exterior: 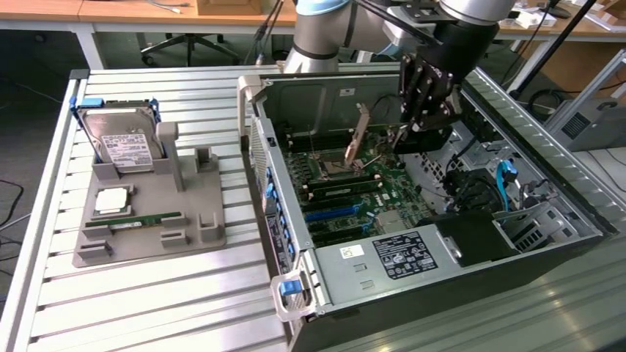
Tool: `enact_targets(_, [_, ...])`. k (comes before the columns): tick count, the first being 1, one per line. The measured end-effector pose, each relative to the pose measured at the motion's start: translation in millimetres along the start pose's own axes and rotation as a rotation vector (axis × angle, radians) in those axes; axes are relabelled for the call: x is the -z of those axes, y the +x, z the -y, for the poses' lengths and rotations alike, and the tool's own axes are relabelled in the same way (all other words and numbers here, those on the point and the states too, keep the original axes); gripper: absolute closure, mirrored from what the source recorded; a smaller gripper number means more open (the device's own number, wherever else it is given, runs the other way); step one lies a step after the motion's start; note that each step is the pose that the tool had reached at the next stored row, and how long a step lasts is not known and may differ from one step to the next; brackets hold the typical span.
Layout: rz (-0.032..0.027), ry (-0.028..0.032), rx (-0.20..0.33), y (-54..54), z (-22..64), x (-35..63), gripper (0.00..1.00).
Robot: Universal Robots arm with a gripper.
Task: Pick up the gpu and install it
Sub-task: 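Insert the gpu into the slot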
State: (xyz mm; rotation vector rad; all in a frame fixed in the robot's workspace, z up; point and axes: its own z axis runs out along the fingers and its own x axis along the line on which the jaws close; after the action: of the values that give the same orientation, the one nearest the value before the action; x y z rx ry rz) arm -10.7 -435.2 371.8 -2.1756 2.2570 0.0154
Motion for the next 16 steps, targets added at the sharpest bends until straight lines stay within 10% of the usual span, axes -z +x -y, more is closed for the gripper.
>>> enact_targets(16, [0.0001, 0.0004, 0.000, 16.0, -17.3, -8.8, 0.73])
